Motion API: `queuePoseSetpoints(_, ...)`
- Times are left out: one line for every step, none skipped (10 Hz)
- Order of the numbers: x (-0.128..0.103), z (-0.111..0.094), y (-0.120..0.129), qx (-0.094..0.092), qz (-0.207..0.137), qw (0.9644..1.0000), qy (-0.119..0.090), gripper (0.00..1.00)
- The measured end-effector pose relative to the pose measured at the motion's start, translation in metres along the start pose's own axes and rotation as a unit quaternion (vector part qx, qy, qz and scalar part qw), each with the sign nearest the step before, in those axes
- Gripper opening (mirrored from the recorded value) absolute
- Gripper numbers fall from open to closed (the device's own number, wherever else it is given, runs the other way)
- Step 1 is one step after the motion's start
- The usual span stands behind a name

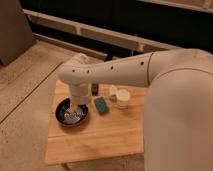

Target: Wipe the white sponge on the table

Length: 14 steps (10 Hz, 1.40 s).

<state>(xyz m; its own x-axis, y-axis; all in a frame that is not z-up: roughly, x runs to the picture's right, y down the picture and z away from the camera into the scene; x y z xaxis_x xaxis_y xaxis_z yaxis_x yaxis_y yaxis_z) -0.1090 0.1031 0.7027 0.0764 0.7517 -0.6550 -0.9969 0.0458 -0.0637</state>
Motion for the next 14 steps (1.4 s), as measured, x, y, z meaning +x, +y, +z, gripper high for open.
queuePoseSetpoints(-0.001, -0.001, 0.000, 0.001, -0.001, 1.0000, -0.003, 0.65)
queuePoseSetpoints(-0.009, -0.004, -0.001, -0.007, -0.001, 0.9998, -0.020, 0.65)
queuePoseSetpoints(-0.018, -0.009, -0.004, -0.023, -0.004, 0.9990, -0.039, 0.65)
queuePoseSetpoints(-0.025, -0.016, -0.008, -0.041, -0.009, 0.9973, -0.061, 0.65)
queuePoseSetpoints(-0.027, -0.021, -0.013, -0.058, -0.019, 0.9951, -0.078, 0.65)
queuePoseSetpoints(-0.026, -0.024, -0.014, -0.075, -0.034, 0.9922, -0.093, 0.65)
queuePoseSetpoints(-0.020, -0.027, -0.018, -0.091, -0.059, 0.9885, -0.106, 0.65)
queuePoseSetpoints(-0.014, -0.025, -0.024, -0.091, -0.077, 0.9871, -0.107, 0.65)
queuePoseSetpoints(-0.008, -0.023, -0.029, -0.087, -0.090, 0.9866, -0.105, 0.65)
queuePoseSetpoints(-0.005, -0.022, -0.032, -0.084, -0.096, 0.9864, -0.104, 0.65)
queuePoseSetpoints(-0.005, -0.022, -0.031, -0.084, -0.096, 0.9863, -0.104, 0.65)
queuePoseSetpoints(-0.005, -0.022, -0.030, -0.084, -0.097, 0.9862, -0.104, 0.65)
queuePoseSetpoints(-0.005, -0.022, -0.030, -0.085, -0.096, 0.9863, -0.104, 0.65)
queuePoseSetpoints(-0.006, -0.023, -0.031, -0.085, -0.095, 0.9863, -0.104, 0.65)
